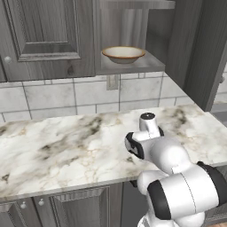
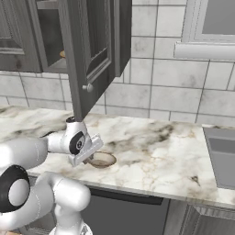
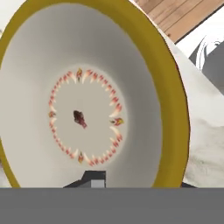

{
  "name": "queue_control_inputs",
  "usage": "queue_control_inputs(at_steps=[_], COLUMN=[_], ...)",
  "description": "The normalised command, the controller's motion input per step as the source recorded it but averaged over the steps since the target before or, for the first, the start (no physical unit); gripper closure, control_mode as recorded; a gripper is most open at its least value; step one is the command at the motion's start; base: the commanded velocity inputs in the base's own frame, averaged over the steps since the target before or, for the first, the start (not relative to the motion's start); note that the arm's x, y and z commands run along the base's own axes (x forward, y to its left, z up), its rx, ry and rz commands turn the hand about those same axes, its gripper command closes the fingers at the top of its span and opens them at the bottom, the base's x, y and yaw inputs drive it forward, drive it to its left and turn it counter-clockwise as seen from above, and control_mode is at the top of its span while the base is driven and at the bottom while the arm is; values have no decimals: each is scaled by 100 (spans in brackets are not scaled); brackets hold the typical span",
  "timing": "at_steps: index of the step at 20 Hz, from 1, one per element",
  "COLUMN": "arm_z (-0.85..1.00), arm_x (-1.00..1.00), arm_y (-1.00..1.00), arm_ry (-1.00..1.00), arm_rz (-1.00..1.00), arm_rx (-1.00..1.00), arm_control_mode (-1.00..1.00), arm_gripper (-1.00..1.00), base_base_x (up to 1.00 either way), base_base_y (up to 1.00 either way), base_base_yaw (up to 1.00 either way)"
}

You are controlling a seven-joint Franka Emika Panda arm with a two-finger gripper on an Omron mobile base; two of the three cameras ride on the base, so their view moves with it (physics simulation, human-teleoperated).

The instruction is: Pick up the bowls on the counter and stack them on top of one another in the open cabinet. Place the smaller bowl on top of the larger bowl.

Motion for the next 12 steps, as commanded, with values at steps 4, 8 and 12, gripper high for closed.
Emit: queue_control_inputs(at_steps=[4,8,12], arm_z=[0,0,6], arm_x=[-32,-35,-38], arm_y=[12,18,25], arm_ry=[-6,-8,-9], arm_rz=[-16,-14,-11], arm_rx=[5,2,0], arm_control_mode=[-100,-100,-100], arm_gripper=[100,100,100], base_base_x=[0,0,0], base_base_y=[0,0,0], base_base_yaw=[0,0,0])
